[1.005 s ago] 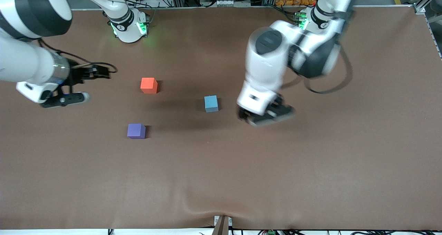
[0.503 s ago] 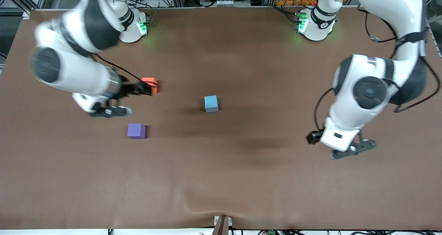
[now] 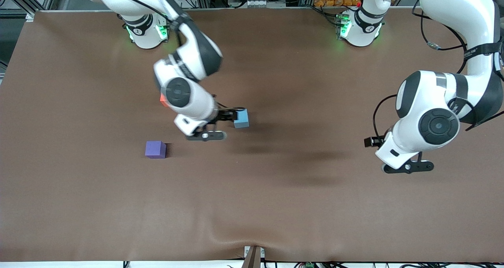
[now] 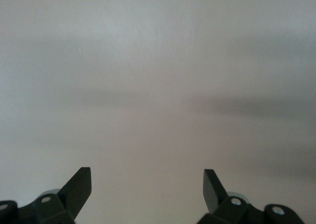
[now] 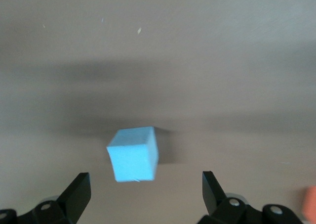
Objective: Place blue block between orange and purple blocks
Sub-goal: 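Grasp the blue cube with the right gripper while the left gripper retracts, then carry the blue cube between the orange and purple cubes, lower it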
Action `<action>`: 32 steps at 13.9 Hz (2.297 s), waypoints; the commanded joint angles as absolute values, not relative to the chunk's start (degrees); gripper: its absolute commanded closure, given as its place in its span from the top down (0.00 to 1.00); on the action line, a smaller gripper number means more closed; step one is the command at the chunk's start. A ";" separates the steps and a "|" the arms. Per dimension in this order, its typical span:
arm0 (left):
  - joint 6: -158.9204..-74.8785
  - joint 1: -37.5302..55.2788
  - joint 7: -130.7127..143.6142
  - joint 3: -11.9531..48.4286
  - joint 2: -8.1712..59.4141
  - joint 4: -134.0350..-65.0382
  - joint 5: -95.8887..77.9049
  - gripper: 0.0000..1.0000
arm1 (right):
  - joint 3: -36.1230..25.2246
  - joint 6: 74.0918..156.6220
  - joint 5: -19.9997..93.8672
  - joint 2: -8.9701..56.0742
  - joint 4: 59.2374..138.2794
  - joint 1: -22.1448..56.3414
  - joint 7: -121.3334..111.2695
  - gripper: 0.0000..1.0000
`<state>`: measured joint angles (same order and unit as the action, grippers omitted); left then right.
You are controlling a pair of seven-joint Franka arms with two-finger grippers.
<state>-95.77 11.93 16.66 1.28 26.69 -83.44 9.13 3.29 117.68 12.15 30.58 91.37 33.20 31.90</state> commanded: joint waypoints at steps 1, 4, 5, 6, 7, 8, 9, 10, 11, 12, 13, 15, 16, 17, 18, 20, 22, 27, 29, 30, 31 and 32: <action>-95.10 10.64 15.21 1.58 19.80 -91.64 7.39 1.00 | 2.72 120.40 12.22 34.62 90.35 36.46 31.84 1.00; -95.27 10.37 16.34 1.49 13.82 -97.28 3.70 1.00 | 2.64 121.90 11.17 36.56 90.44 39.02 30.67 1.00; -95.27 10.11 16.43 1.41 10.84 -99.82 2.47 1.00 | 2.64 121.99 10.03 36.65 90.53 39.55 30.67 1.00; -95.27 8.45 16.44 1.49 7.94 -101.84 1.42 1.00 | 2.64 122.08 9.32 36.65 91.14 39.90 30.59 1.00; -95.19 7.31 15.04 1.49 6.43 -101.87 0.71 1.00 | 2.64 122.69 8.01 36.65 92.10 40.08 30.76 1.00; -95.01 6.42 13.64 1.49 6.16 -100.21 0.70 1.00 | 2.64 124.87 7.74 36.65 93.24 40.08 31.02 1.00; -94.75 6.33 10.40 1.23 6.59 -97.06 0.88 1.00 | 2.64 128.02 7.73 36.65 94.99 40.17 31.46 1.00; -94.05 5.81 7.06 0.88 6.68 -94.68 1.05 1.00 | 2.64 130.41 7.73 36.65 96.40 40.17 31.46 1.00; -92.48 4.15 4.51 0.97 6.51 -93.27 1.14 1.00 | 2.64 131.56 7.73 36.74 97.20 40.69 31.46 1.00; -90.72 3.43 2.92 1.23 6.24 -92.56 1.14 1.00 | 2.64 131.57 7.73 36.91 97.21 40.78 31.55 1.00; -88.53 3.34 2.12 1.32 5.37 -92.55 1.14 1.00 | 2.64 131.49 7.73 37.00 97.21 40.87 31.64 1.00; -86.84 3.51 2.11 1.58 2.39 -92.64 0.70 1.00 | 2.64 131.22 7.73 37.27 97.29 41.39 31.55 0.73; -86.75 3.86 2.11 1.67 0.98 -92.64 0.62 1.00 | 2.64 130.96 7.73 37.09 97.12 41.66 33.21 0.05; -86.75 3.78 2.20 2.37 -0.69 -92.90 0.62 1.00 | 2.46 130.87 7.30 36.74 96.95 41.57 37.83 0.00; -86.75 3.43 2.11 2.63 -1.49 -92.99 0.62 1.00 | 2.63 129.22 6.60 36.04 96.51 40.88 38.58 0.00; -86.92 3.60 2.11 2.98 -3.42 -94.82 0.70 1.00 | 2.38 120.99 6.59 34.03 93.44 39.47 39.11 0.00; -88.15 3.60 2.20 4.04 -3.69 -94.49 0.79 1.00 | 2.02 109.48 5.89 27.46 92.72 35.45 38.59 0.00; -88.68 2.21 2.55 3.43 -3.43 -93.08 0.44 1.00 | 1.93 106.76 4.57 10.84 107.10 20.60 23.44 0.00; -88.68 1.58 2.02 3.69 -2.73 -90.54 0.09 1.00 | 1.93 110.90 5.19 7.31 114.66 15.76 16.72 0.00; -88.68 2.10 2.20 4.04 -2.81 -90.18 0.70 1.00 | 1.93 112.31 5.19 7.03 117.13 14.86 15.83 0.00; -88.59 2.02 2.28 4.74 -2.81 -90.18 0.79 1.00 | 1.93 114.41 5.19 6.94 119.51 14.42 15.73 0.00; -88.42 1.50 1.85 5.09 -2.81 -90.26 0.70 1.00 | 1.93 117.30 5.19 6.86 121.71 14.24 15.73 0.00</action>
<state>-88.77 2.20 2.77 3.99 -2.89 -91.15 1.44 0.70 112.35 5.15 9.30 115.23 14.70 16.04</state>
